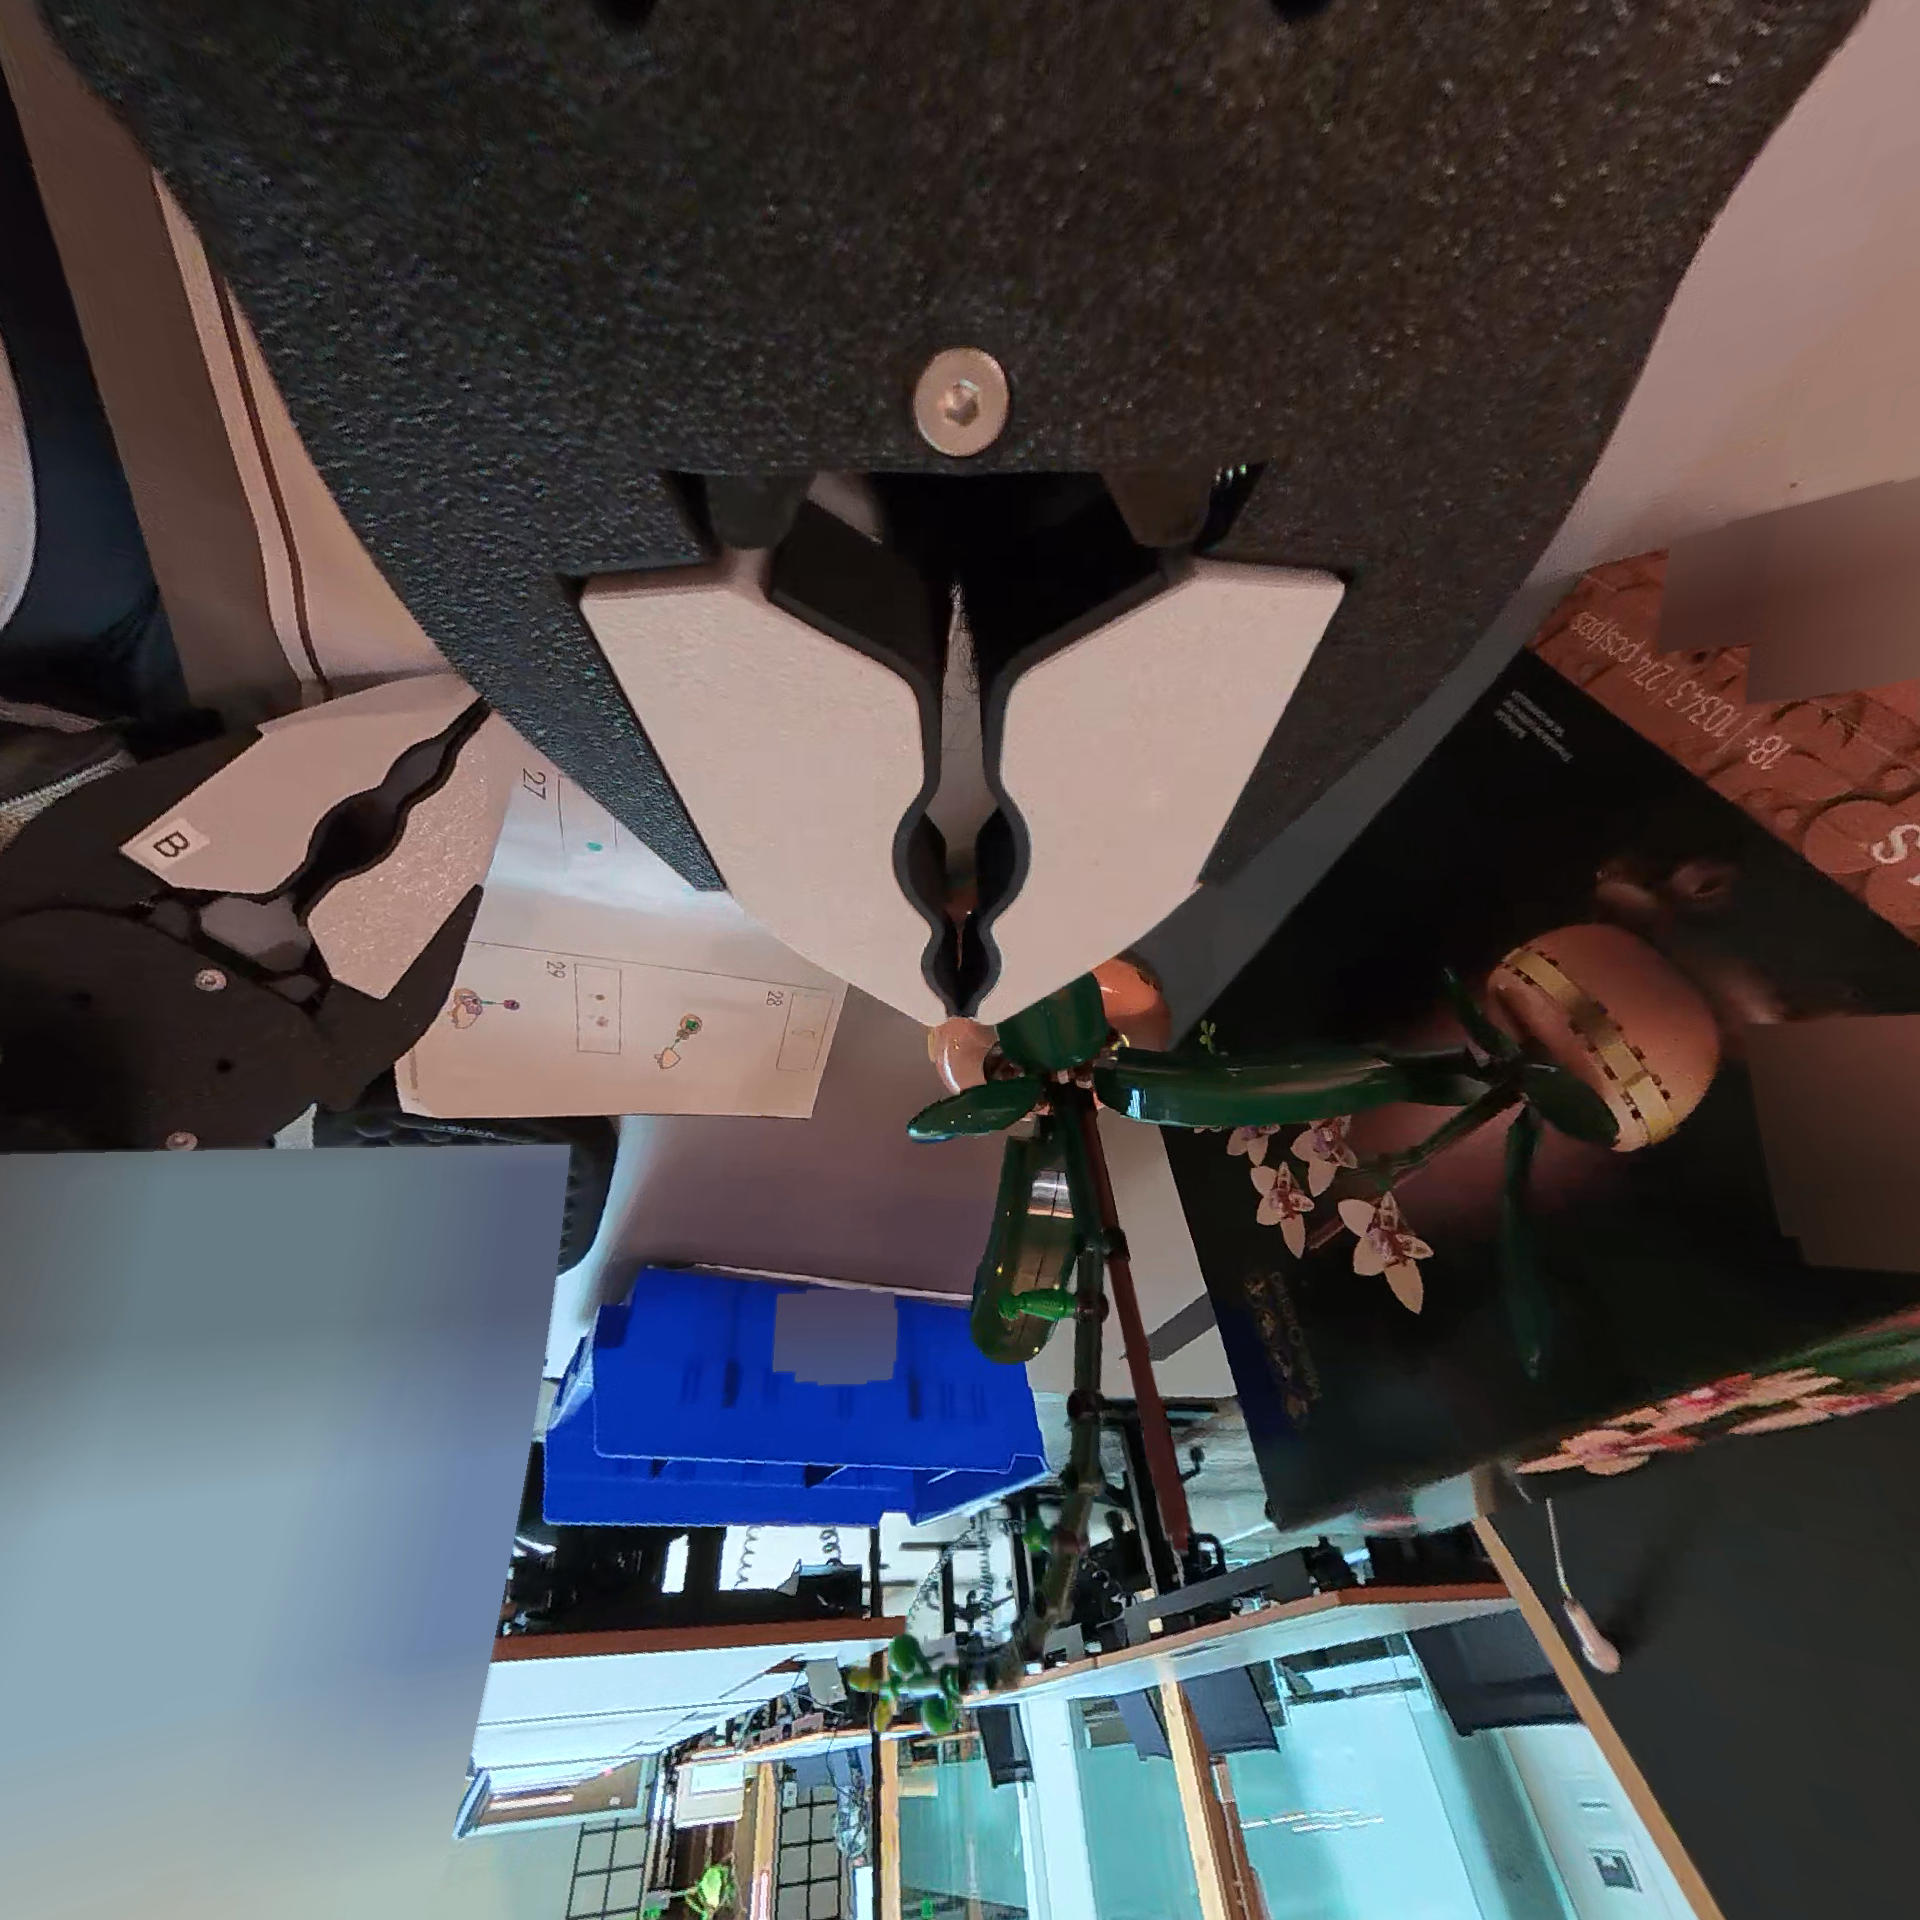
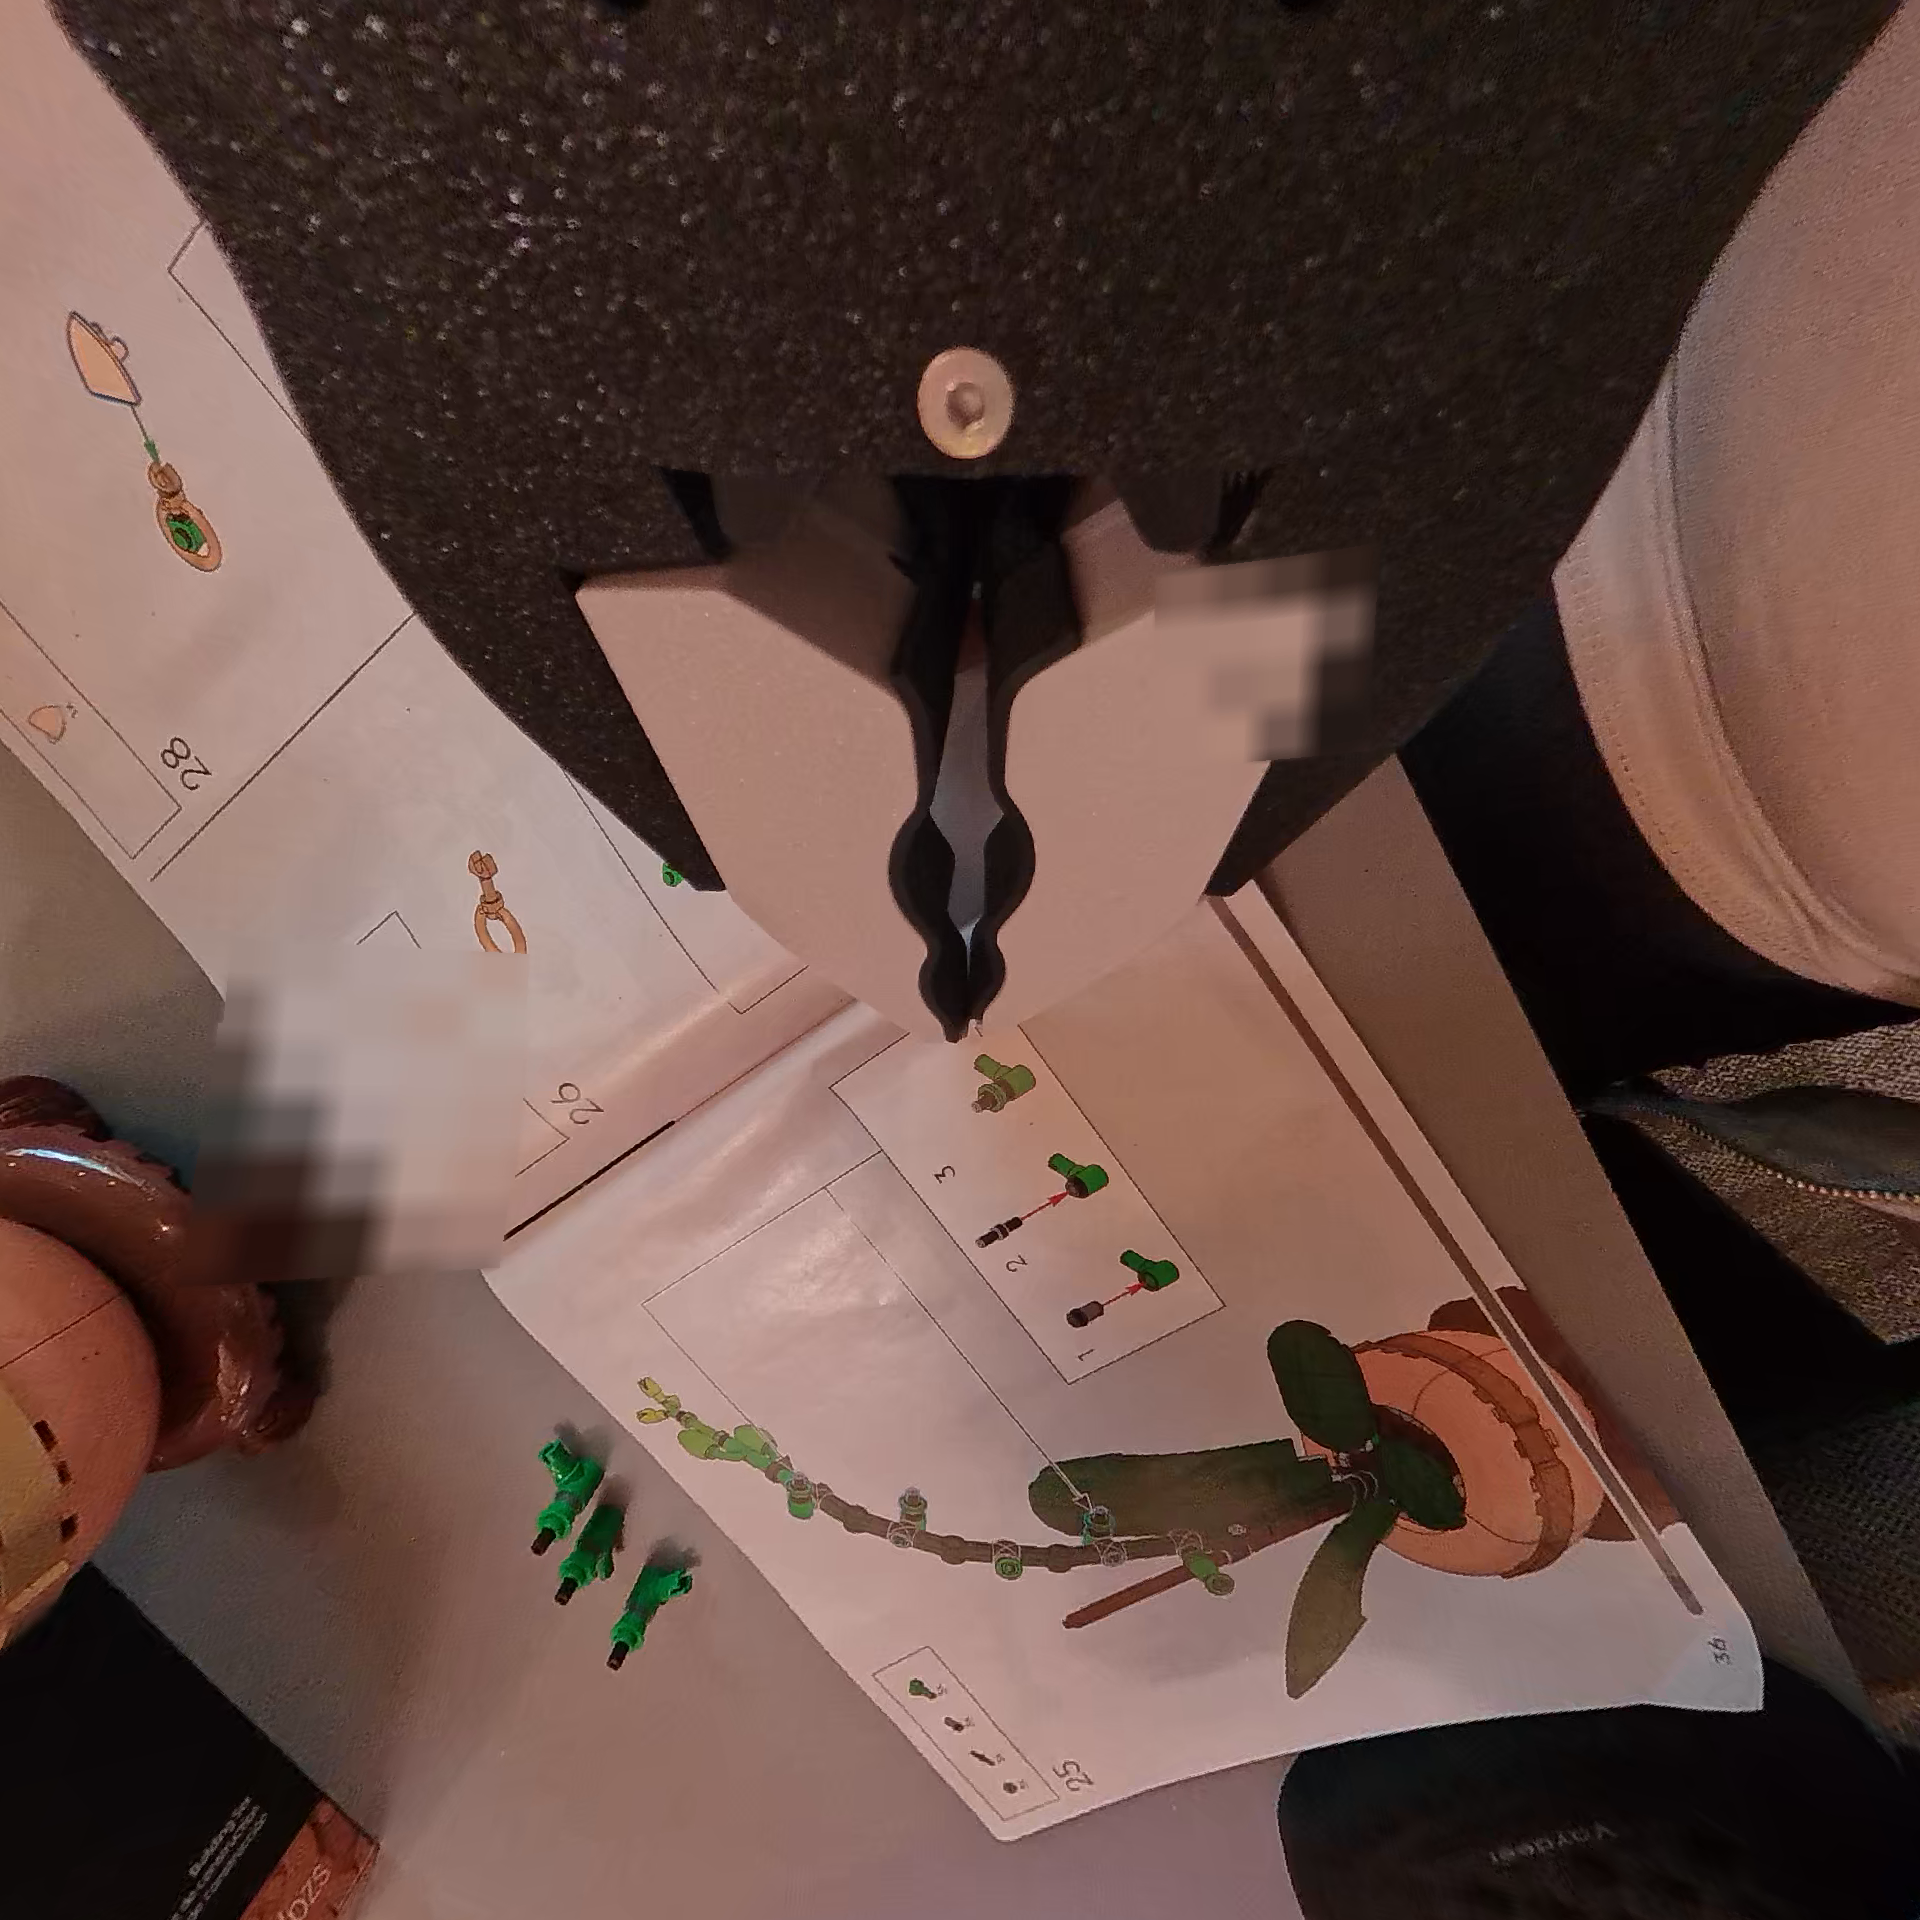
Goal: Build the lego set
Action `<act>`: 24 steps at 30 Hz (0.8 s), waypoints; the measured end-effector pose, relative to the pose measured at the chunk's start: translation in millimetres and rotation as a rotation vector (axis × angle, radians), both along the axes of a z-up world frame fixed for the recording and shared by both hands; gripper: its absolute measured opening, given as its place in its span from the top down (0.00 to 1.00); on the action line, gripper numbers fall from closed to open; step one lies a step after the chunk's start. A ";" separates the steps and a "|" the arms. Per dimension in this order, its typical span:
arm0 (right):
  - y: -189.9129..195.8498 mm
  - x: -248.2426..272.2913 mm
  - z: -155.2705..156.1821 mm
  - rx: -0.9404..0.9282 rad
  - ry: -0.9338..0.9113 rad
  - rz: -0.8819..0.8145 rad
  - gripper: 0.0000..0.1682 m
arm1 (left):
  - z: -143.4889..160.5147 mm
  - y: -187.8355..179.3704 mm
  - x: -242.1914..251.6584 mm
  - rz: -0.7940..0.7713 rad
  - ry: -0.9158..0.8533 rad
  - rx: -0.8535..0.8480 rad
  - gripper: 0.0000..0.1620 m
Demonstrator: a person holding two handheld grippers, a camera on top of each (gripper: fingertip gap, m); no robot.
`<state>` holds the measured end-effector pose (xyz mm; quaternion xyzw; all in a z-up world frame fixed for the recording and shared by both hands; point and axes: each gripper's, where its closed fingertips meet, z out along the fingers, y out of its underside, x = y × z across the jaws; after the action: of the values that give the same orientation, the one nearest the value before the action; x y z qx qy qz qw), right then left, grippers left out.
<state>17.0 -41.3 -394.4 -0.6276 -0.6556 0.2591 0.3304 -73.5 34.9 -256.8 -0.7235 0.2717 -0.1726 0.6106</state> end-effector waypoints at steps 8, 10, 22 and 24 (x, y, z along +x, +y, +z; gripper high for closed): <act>-0.2 -0.1 -0.3 -0.023 0.000 0.010 1.00 | -18.3 1.8 -5.6 0.011 0.019 -0.016 1.00; -0.1 -0.2 -0.4 -0.026 0.000 0.011 1.00 | -19.0 2.0 -7.2 0.015 0.006 -0.015 1.00; -0.1 -0.1 -0.6 -0.043 -0.001 0.018 1.00 | -22.6 4.0 -16.4 0.058 0.029 0.000 1.00; -0.1 -0.1 -0.5 -0.040 -0.001 0.018 1.00 | -22.8 3.6 -15.2 0.053 0.028 -0.001 1.00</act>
<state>16.9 -41.4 -394.9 -0.6283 -0.6559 0.2747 0.3154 -88.7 38.5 -279.6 -0.7330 0.2608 -0.1464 0.6109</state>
